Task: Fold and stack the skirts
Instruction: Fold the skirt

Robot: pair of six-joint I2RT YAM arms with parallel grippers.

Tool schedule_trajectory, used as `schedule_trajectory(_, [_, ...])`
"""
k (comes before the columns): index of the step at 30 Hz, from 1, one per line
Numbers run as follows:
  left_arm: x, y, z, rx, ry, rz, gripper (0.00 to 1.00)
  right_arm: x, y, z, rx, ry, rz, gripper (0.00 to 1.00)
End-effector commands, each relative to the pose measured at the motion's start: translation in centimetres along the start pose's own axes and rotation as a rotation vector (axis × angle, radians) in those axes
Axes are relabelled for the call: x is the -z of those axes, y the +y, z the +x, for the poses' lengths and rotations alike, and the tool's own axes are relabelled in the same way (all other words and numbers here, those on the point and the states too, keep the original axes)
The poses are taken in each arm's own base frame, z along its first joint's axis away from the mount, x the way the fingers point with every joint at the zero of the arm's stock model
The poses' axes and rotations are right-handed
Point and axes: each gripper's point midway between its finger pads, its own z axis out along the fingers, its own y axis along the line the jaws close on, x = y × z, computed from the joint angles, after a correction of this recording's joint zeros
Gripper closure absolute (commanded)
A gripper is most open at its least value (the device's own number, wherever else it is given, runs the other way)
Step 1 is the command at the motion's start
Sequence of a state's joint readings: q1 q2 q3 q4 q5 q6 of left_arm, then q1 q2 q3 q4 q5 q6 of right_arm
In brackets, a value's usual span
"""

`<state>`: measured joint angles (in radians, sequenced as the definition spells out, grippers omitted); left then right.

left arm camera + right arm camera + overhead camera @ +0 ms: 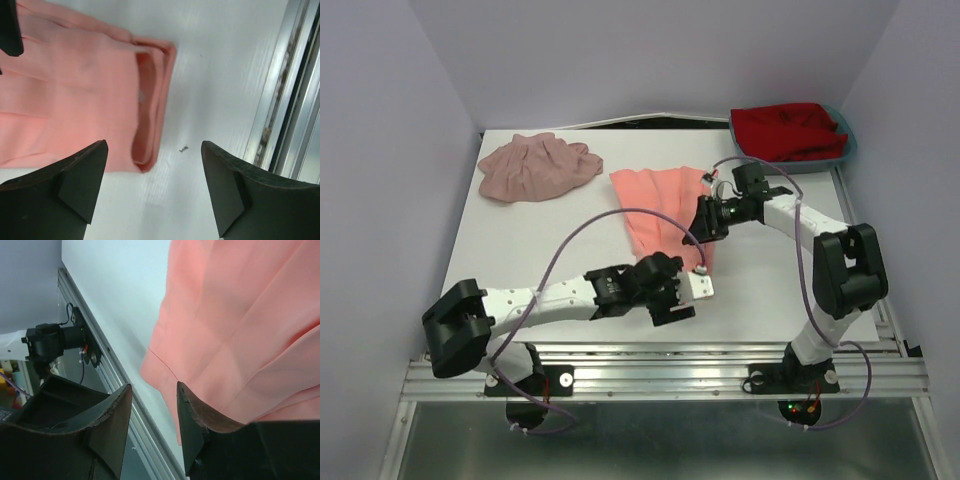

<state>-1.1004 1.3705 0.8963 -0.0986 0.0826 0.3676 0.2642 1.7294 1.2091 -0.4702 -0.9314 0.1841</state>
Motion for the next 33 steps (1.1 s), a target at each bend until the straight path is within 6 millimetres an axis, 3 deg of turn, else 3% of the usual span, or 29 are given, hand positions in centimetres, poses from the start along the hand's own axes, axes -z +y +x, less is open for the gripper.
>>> schedule_trajectory(1, [-0.9, 0.6, 2.2, -0.212, 0.117, -0.182, 0.12, -2.4, -1.6, 4.8, -0.077, 0.123, -0.044, 0.55])
schedule_trajectory(3, [-2.0, -0.6, 2.6, -0.246, 0.137, -0.177, 0.12, -3.2, -3.4, 6.6, -0.113, 0.168, -0.026, 0.56])
schedule_trajectory(10, [-4.3, -0.2, 3.0, -0.275, 0.182, -0.291, 0.11, -4.7, -8.5, 11.5, -0.214, 0.299, 0.083, 0.60])
schedule_trajectory(14, [-4.8, -0.3, 3.2, -0.317, 0.186, -0.326, 0.11, -5.0, -9.4, 12.4, -0.245, 0.328, 0.098, 0.60])
schedule_trajectory(19, [-6.7, -1.3, 5.4, -0.349, 0.255, -0.279, 0.14, -5.0, -9.9, 12.7, -0.246, 0.334, 0.122, 0.61])
schedule_trajectory(22, [-7.4, -1.7, 6.8, -0.362, 0.275, -0.258, 0.23, -5.0, -9.9, 12.9, -0.254, 0.345, 0.117, 0.61])
schedule_trajectory(24, [-7.7, -1.6, 7.8, -0.371, 0.286, -0.272, 0.38, -5.0, -10.0, 13.2, -0.262, 0.355, 0.113, 0.61])
schedule_trajectory(28, [-7.6, -1.2, 8.8, -0.371, 0.302, -0.291, 0.52, -5.0, -9.7, 13.3, -0.270, 0.360, 0.102, 0.61])
schedule_trajectory(33, [-7.1, -1.2, 8.4, -0.349, 0.289, -0.290, 0.70, -4.8, -9.1, 12.5, -0.255, 0.344, 0.092, 0.62])
